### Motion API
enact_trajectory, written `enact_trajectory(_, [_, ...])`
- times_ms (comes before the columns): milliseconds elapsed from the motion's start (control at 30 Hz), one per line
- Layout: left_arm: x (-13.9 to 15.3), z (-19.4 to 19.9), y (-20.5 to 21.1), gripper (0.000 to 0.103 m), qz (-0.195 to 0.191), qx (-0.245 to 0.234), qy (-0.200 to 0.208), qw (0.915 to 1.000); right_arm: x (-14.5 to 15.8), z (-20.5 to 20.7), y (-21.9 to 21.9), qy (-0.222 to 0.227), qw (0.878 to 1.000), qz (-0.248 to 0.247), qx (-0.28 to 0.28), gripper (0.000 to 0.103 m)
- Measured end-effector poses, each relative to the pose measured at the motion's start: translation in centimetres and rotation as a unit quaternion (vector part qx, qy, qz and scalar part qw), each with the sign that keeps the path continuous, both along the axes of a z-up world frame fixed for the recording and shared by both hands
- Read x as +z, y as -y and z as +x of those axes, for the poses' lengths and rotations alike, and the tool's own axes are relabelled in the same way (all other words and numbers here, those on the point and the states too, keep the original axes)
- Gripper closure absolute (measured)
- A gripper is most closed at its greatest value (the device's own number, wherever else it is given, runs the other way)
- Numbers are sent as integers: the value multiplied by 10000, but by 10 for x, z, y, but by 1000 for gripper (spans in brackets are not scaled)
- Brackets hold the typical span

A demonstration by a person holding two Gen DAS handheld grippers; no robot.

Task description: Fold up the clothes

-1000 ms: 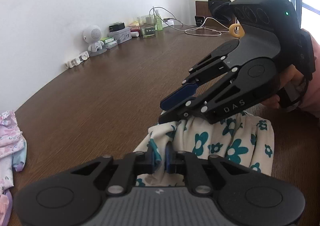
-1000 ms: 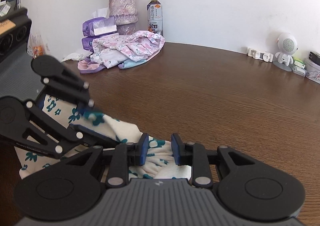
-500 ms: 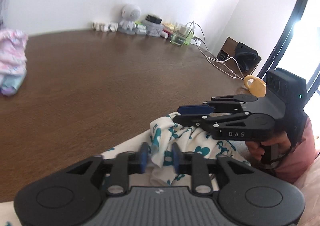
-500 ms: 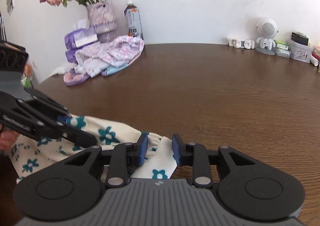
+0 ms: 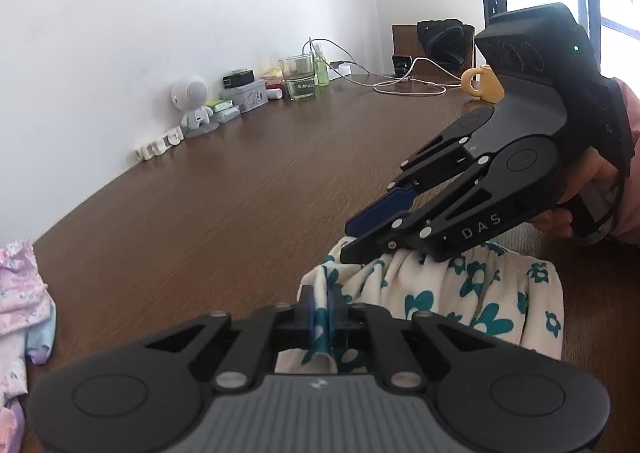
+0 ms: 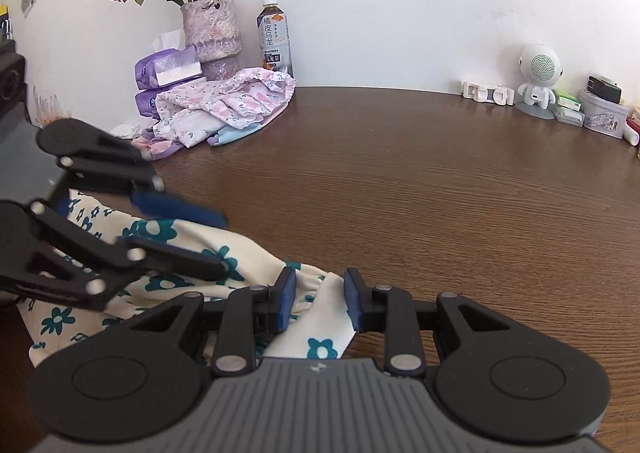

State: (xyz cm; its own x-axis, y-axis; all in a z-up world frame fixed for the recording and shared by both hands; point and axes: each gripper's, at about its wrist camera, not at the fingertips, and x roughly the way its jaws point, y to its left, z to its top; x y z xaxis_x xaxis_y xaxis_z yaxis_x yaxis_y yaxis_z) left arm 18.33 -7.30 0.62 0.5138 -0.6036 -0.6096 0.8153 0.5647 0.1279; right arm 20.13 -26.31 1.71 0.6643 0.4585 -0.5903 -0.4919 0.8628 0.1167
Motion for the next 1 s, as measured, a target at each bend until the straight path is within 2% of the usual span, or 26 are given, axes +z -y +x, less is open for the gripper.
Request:
enact_trajectory(100, [-2, 11, -14, 99, -390, 291, -769, 9959, 3, -1, 4, 58, 9999, 135, -37, 75])
enact_trajectory(233, [-8, 28, -34, 99, -1027, 629, -1643, 9790, 8, -3, 7, 213, 9993, 220, -200, 75])
enact_trajectory(433, [-12, 38, -49, 97, -1429, 905, -2177, 9612, 3, -2, 3, 177, 9996, 21, -224, 76])
enact_trajectory(467, [-12, 39, -51, 94, -1477, 964, -2221, 9590, 2, -2, 1, 162, 9997, -36, -193, 76])
enact_trajectory(700, [-7, 21, -74, 90, -1567, 1364, -2081, 9558, -3, -5, -4, 181, 9995, -210, -151, 76])
enact_trajectory(900, [15, 9, -100, 90, -1732, 1971, -1608, 9515, -3, -8, -8, 286, 9989, -350, -124, 76])
enact_trajectory(1000, [26, 7, -86, 87, -1848, 1695, -1393, 9580, -4, -9, -9, 324, 9986, -403, -115, 76])
